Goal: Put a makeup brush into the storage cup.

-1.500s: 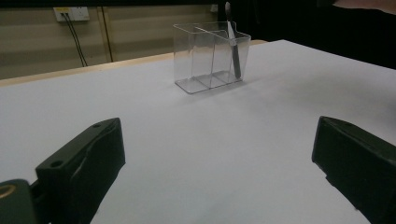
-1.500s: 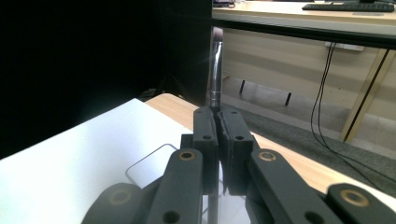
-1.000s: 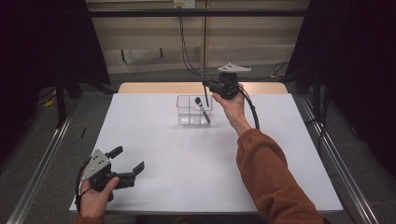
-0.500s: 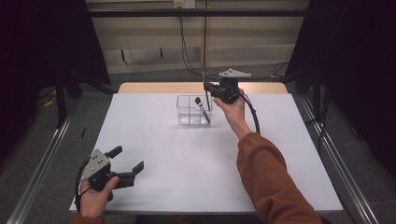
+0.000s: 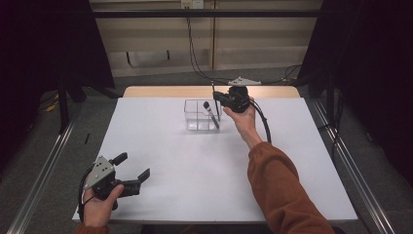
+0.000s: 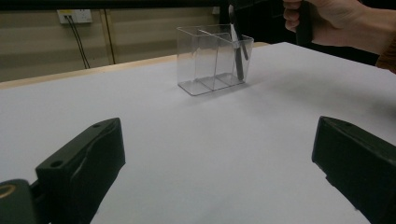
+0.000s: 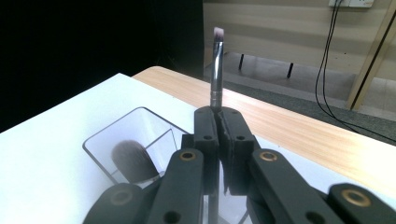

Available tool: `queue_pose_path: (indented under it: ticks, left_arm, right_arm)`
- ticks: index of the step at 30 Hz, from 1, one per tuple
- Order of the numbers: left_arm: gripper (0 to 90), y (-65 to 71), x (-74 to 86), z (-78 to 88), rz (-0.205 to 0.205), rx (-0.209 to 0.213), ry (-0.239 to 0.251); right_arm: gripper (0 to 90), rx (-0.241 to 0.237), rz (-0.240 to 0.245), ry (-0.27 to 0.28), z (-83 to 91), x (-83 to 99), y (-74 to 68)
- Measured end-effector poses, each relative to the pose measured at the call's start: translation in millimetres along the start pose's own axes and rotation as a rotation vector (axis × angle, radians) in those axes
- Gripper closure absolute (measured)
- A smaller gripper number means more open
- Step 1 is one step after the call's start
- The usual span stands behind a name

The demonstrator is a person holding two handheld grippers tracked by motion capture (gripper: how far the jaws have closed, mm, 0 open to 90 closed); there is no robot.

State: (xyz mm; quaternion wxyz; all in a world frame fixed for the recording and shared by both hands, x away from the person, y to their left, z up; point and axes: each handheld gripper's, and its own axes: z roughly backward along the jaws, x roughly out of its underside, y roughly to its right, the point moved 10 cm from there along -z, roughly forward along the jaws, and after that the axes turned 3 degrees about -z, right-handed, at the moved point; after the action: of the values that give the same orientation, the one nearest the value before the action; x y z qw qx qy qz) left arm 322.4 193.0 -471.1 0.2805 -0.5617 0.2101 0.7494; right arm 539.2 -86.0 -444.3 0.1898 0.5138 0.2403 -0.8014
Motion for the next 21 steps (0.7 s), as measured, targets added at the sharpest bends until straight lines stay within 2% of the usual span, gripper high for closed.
queue_pose_path:
  ticks: [21]
  left_arm:
    - [2.5, 0.5, 0.4, -0.5, 0.001, 0.001, -0.003]
  right_arm:
    - [84.0, 0.011, -0.029, -0.008, 2.8, 13.0, 7.0]
